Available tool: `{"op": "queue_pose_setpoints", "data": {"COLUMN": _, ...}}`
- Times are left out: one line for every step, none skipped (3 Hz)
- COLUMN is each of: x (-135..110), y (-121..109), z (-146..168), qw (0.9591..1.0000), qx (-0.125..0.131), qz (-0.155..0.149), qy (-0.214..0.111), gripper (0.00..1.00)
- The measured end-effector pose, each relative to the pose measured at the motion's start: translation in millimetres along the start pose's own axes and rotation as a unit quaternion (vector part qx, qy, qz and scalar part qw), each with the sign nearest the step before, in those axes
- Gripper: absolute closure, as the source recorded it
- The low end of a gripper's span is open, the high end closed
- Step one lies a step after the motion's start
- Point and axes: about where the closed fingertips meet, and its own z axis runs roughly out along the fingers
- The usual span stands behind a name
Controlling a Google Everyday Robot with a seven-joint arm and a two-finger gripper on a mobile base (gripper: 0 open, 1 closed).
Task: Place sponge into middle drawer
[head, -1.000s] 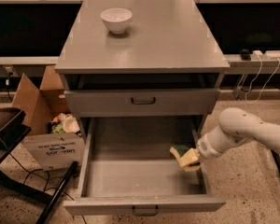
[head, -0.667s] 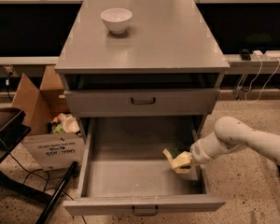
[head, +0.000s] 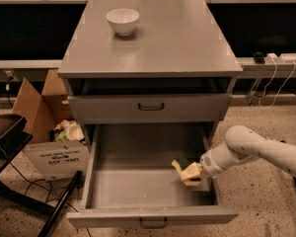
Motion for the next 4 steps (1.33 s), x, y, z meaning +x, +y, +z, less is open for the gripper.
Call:
{"op": "queue_pose_setpoints", "data": {"x": 0, "y": 0, "z": 0, "qw": 1.0000, "qx": 0.000, "qz": 0.000, "qy": 0.000, "gripper": 0.35}}
{"op": "queue_pose_setpoints", "data": {"x": 0, "y": 0, "z": 0, "qw": 1.0000, "qx": 0.000, "qz": 0.000, "qy": 0.000, "gripper": 0.12}}
{"op": "queue_pose_setpoints", "data": {"x": 0, "y": 0, "z": 0, "qw": 1.0000, "qx": 0.000, "qz": 0.000, "qy": 0.000, "gripper": 0.00}}
{"op": "queue_pose_setpoints", "data": {"x": 1, "y": 26, "z": 0, "qw": 0.9995, "qx": 0.003, "qz": -0.029, "qy": 0.013, "gripper": 0.00}}
